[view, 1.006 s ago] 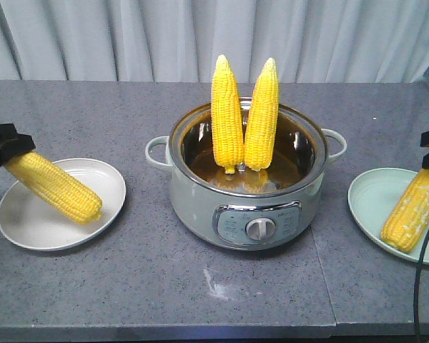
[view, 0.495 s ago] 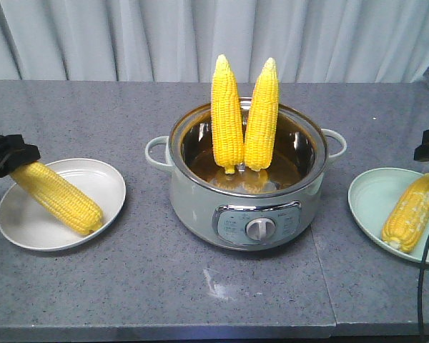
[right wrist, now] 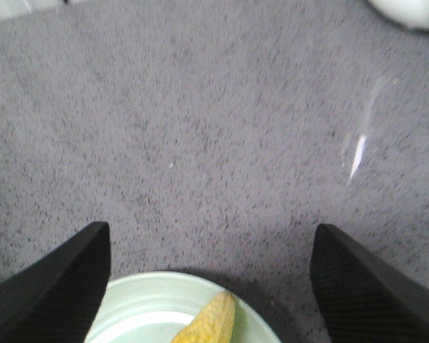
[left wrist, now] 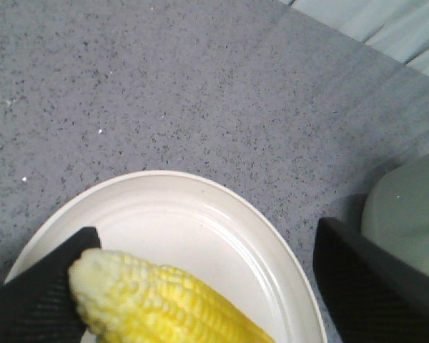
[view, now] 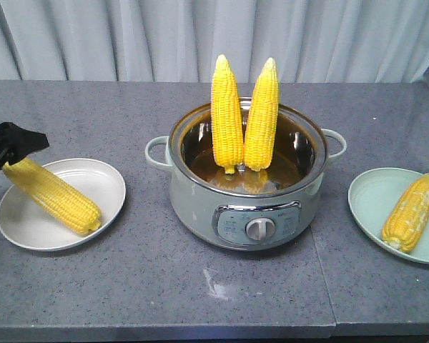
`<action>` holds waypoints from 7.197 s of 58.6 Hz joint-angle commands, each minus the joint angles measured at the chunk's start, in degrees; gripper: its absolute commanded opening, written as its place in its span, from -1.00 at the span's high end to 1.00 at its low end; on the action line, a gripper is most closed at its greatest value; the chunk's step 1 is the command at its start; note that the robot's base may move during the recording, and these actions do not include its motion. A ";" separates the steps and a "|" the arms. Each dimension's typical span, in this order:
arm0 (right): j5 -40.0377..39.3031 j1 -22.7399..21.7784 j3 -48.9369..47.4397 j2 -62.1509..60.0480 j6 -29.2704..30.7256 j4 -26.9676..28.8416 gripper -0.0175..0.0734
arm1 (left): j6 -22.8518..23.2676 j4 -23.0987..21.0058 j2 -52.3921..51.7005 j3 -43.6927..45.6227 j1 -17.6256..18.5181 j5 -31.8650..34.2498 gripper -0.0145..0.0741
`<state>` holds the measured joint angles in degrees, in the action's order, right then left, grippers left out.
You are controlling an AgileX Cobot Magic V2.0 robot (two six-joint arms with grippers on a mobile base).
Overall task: Distribute corn equally
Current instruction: 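Lower left cob onto white plate, right cob onto green plate, release, then raise both open grippers back over the pot toward remaining cobs, then close both grippers on the two upright cobs in the pot, then lift both cobs up out of the pot with both grippers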
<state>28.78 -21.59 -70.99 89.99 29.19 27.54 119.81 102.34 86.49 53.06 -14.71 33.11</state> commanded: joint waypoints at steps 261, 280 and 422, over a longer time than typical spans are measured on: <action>-6.78 14.64 -21.09 -11.88 4.59 1.02 0.63 | -6.47 0.23 21.81 42.70 43.50 -5.53 -0.55; -7.24 14.17 -21.09 -11.88 3.87 0.97 0.63 | -6.42 0.22 24.67 44.29 43.55 -5.67 -0.55; 21.28 14.17 -21.09 -11.88 8.55 16.55 0.63 | 1.12 0.22 0.25 34.96 25.81 18.58 0.69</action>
<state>46.36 -6.95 -90.22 80.15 34.86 38.13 119.89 102.33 92.23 90.03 14.18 48.24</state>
